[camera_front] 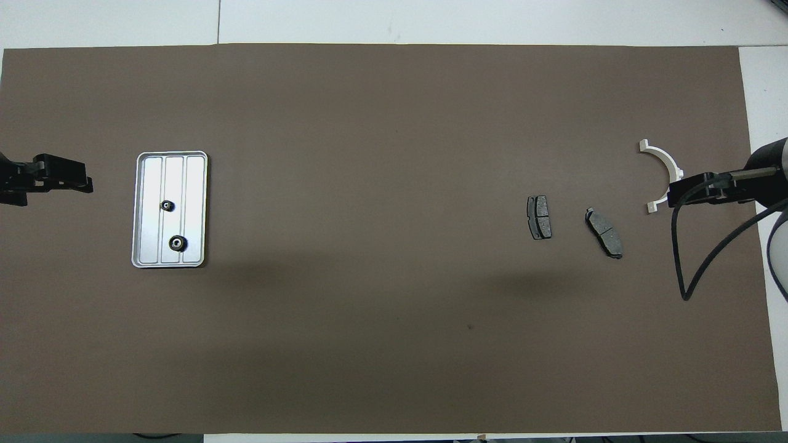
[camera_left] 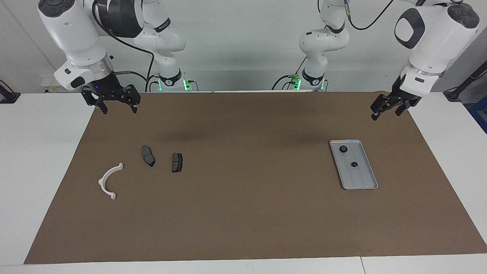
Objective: Pick bearing gear from pile to tray
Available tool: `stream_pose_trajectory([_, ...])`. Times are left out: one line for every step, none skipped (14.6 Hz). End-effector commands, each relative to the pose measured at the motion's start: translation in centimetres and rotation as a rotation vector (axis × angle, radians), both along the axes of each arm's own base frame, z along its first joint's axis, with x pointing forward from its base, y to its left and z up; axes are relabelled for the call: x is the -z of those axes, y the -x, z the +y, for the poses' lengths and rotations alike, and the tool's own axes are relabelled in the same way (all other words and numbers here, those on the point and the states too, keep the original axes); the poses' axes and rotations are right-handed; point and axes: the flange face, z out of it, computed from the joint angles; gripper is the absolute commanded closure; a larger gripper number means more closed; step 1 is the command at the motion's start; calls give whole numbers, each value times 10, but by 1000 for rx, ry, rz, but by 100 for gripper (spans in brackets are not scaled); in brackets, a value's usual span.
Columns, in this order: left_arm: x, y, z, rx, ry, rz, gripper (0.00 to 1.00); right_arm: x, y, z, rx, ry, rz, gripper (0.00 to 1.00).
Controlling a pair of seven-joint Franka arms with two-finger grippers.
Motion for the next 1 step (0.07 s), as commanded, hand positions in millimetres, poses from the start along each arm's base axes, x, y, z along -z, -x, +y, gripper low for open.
stream_pose_trajectory([-2,-2,-2,17,-18,12,0,0,7,0,-7,-12,-16,0])
